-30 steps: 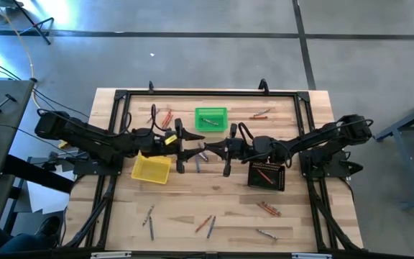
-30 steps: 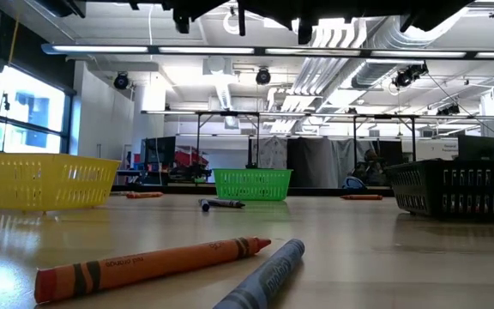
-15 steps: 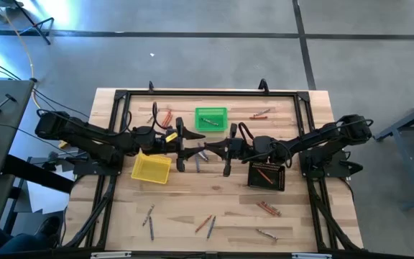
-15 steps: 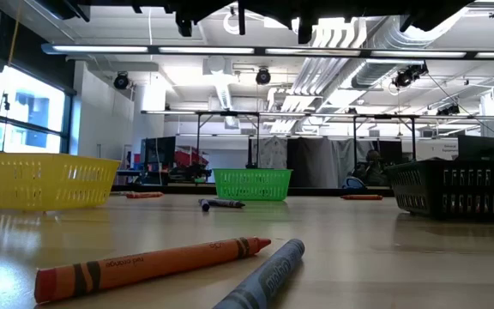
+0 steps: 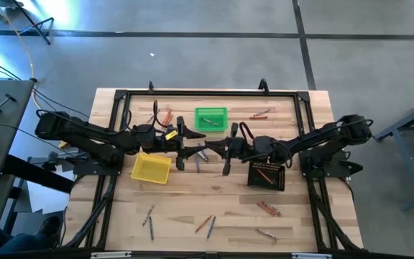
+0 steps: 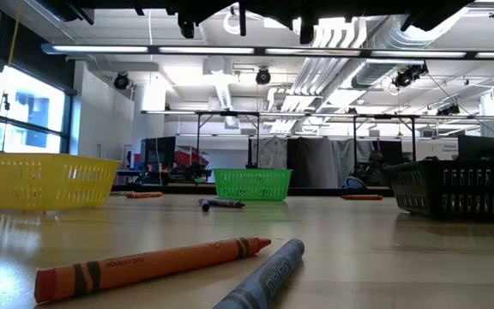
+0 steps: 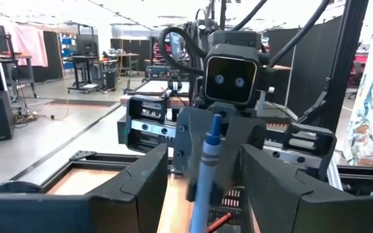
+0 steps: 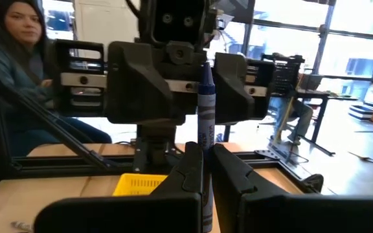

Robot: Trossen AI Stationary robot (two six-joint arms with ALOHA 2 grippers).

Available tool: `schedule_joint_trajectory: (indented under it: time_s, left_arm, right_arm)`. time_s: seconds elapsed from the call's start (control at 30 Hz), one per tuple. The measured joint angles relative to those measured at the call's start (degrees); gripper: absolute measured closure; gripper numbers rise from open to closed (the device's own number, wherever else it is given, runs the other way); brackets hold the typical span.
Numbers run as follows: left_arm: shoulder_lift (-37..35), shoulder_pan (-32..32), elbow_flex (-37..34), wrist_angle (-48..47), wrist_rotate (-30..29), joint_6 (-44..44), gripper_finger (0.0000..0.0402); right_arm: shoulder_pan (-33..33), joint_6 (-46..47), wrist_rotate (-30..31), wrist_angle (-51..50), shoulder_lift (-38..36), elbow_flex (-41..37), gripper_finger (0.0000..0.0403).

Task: Sort crayons
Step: Put the blue crayon into the yellow basket

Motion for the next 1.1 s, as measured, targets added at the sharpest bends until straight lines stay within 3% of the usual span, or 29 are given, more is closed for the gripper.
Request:
schedule_joint_trajectory:
  time_s: [0.5,0.9,1.1]
  left_arm:
    - [0.1,0.0,0.0,1.7,1.3,-0.9,0.0220]
    - [7.5,0.0,5.0,3.3,1.3,0.1,0.0221]
    - [8.9,0.0,7.2,2.5,1.3,2.4,0.0261]
  right_arm:
    - [0.0,-0.1,0.2,0.7,0.0,0.0,0.0402]
    - [0.0,-0.1,0.1,0.5,0.0,0.0,0.0402]
    - [0.0,-0.1,0.1,-0.3,0.0,0.0,0.0402]
